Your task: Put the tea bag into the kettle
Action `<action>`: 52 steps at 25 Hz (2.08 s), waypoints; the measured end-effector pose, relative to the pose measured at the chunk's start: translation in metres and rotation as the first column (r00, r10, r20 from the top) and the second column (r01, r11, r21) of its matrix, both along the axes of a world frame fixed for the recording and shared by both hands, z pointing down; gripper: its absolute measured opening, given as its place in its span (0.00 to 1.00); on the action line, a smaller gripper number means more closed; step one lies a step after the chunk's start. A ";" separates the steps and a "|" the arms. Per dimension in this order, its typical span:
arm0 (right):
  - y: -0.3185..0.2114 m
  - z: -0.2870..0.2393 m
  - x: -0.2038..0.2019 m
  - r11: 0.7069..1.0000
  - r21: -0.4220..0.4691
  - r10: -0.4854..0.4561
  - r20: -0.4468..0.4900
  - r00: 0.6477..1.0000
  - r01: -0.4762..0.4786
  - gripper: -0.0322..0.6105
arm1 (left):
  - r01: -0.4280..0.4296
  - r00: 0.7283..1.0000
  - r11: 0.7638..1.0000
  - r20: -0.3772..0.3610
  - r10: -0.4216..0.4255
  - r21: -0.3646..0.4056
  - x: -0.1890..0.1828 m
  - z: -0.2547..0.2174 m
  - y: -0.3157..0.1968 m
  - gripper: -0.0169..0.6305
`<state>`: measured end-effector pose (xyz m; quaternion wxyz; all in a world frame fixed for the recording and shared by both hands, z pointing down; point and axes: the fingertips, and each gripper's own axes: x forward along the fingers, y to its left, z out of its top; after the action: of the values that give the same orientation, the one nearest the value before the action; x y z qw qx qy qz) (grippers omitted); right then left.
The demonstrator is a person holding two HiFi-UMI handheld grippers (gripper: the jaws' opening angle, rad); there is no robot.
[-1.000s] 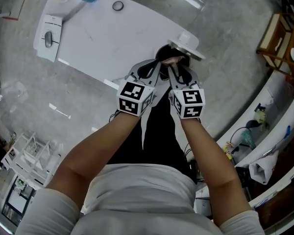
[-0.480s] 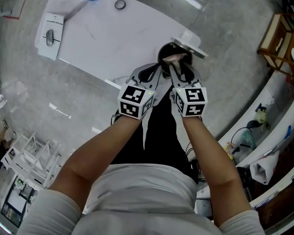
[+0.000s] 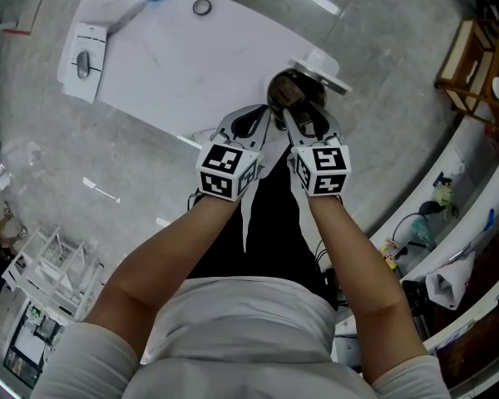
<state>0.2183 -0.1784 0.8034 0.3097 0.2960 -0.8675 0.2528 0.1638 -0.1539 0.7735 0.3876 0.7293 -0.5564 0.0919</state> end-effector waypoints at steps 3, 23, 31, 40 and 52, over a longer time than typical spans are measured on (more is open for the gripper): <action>-0.001 -0.003 0.001 1.000 0.003 0.010 0.001 1.000 -0.010 0.33 | 0.003 1.000 1.000 -0.001 -0.003 0.001 0.000 -0.002 0.001 0.04; -0.008 -0.102 0.001 0.994 0.101 0.034 0.083 0.996 -0.042 0.07 | -0.071 0.997 0.992 0.041 0.067 0.100 0.003 -0.082 -0.017 0.04; -0.013 -0.187 -0.007 0.980 0.186 0.037 0.163 0.986 -0.068 0.07 | -0.096 0.995 0.975 0.050 0.088 0.201 0.009 -0.165 -0.030 0.04; -0.027 -0.309 -0.011 0.927 0.358 0.005 0.283 0.959 -0.111 0.07 | -0.134 0.991 0.910 0.077 0.113 0.391 0.012 -0.281 -0.051 0.04; -0.025 -0.392 -0.005 0.879 0.469 -0.085 0.334 0.939 -0.087 0.07 | -0.142 0.988 0.860 0.119 0.095 0.491 0.026 -0.367 -0.045 0.04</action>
<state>0.2129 -0.2033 0.4110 0.0704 0.3144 -0.9433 0.0795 0.1895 -0.1991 0.4063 0.1543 0.8323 -0.5324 0.0022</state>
